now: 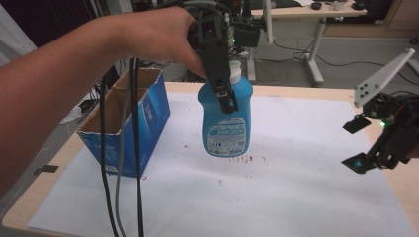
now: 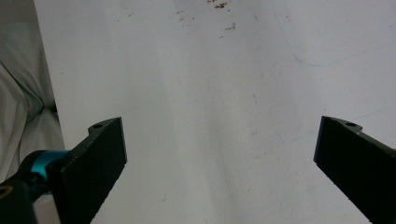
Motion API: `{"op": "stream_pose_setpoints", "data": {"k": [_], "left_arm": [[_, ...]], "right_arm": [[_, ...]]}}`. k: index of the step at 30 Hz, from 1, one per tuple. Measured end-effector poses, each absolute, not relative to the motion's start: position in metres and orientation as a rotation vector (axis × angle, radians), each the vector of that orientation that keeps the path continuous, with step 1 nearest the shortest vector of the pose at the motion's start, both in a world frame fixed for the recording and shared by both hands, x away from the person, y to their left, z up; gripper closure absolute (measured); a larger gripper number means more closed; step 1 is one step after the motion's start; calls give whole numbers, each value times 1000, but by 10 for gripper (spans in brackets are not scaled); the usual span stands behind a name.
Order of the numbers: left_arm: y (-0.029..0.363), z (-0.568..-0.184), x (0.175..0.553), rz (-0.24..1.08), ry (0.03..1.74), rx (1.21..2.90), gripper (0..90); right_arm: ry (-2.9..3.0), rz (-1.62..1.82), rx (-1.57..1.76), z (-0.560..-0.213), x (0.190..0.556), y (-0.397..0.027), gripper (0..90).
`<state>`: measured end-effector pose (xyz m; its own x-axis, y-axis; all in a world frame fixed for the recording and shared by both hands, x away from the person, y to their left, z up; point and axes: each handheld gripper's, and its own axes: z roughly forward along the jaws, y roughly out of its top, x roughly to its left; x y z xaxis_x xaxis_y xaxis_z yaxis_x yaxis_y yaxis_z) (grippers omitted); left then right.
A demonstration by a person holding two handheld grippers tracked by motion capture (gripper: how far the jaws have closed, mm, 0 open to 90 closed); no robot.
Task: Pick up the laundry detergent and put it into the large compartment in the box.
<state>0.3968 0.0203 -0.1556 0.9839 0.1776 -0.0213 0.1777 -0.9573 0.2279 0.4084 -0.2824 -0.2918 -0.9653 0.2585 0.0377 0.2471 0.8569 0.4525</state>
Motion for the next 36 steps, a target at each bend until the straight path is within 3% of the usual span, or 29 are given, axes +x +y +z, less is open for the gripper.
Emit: {"op": "stream_pose_setpoints", "data": {"k": [24,36], "left_arm": [[141,-85,397,82,626,2840,379],[197,-83,400,106,800,2799,379]], "right_arm": [[2999,744,414,-289,410,-282,16],[3003,738,419,-289,411,-277,15]]}}
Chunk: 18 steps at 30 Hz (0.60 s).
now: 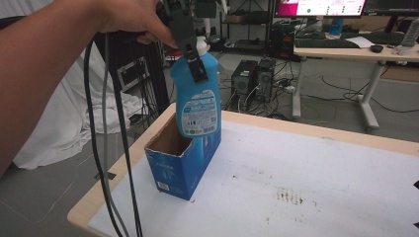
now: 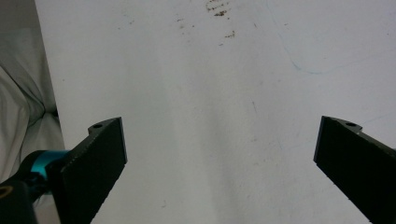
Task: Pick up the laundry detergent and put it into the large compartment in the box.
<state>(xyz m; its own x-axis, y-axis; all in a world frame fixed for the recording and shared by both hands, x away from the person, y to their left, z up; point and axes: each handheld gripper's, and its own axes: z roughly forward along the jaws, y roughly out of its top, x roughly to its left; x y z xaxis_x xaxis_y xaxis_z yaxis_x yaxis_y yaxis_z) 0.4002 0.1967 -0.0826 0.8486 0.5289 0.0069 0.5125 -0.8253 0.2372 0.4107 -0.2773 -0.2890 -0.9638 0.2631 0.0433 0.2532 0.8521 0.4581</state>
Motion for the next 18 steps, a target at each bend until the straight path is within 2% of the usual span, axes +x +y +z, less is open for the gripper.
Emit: {"op": "stream_pose_setpoints", "data": {"k": [18], "left_arm": [[245,-105,409,166,879,2777,379]], "right_arm": [[3014,716,438,-293,417,-273,16]]}}
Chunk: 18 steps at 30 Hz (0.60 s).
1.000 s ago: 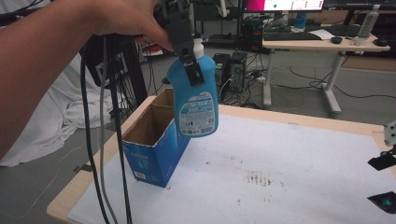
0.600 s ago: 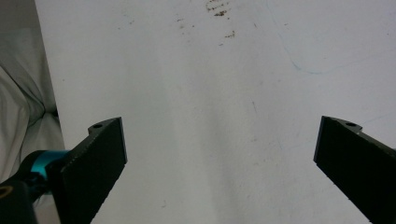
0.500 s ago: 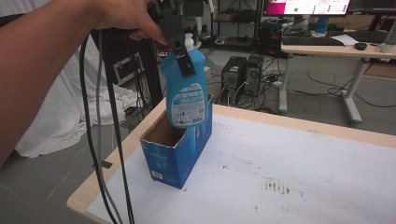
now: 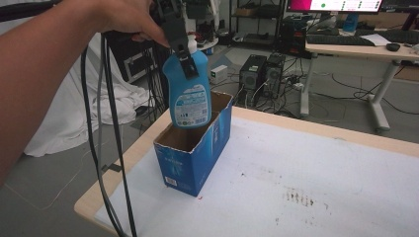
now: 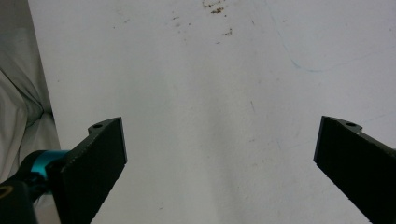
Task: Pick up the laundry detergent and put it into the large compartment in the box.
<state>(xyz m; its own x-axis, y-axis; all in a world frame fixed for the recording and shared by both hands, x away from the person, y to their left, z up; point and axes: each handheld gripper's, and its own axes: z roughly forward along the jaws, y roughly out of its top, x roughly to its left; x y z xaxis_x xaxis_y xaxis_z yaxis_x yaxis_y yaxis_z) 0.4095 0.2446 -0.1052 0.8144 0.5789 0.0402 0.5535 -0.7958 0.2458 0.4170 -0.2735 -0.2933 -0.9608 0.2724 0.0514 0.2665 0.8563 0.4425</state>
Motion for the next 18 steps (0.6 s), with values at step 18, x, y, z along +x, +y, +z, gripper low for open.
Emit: {"op": "stream_pose_setpoints", "data": {"k": [18], "left_arm": [[256,-184,423,104,868,2816,379]], "right_arm": [[3029,681,462,-297,421,-272,16]]}}
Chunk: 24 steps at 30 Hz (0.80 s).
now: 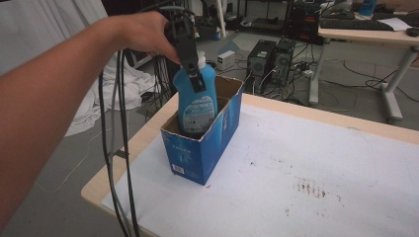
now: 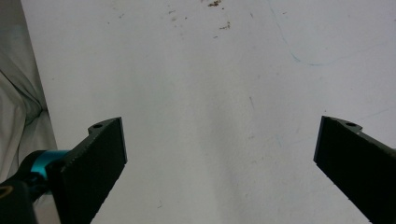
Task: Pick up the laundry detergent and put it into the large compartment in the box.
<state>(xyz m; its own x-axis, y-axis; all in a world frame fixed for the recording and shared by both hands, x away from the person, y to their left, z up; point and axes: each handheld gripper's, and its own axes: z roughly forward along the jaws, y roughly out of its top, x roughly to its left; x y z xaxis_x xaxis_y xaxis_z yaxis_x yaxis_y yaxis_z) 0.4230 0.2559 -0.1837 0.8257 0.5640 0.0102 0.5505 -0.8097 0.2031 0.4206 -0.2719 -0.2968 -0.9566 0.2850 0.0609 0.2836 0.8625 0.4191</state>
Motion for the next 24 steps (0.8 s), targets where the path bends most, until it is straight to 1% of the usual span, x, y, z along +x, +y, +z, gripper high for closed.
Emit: {"op": "stream_pose_setpoints", "data": {"k": [1,4,13,24], "left_arm": [[256,-184,423,104,868,2816,379],[255,-204,424,79,860,2829,379],[252,-241,429,44,854,2872,379],[253,-267,429,28,842,2901,379]], "right_arm": [[3029,680,466,-297,421,-272,15],[3030,680,460,-297,421,-272,15],[3033,674,455,-299,423,-272,16],[3039,661,467,-302,424,-272,15]]}}
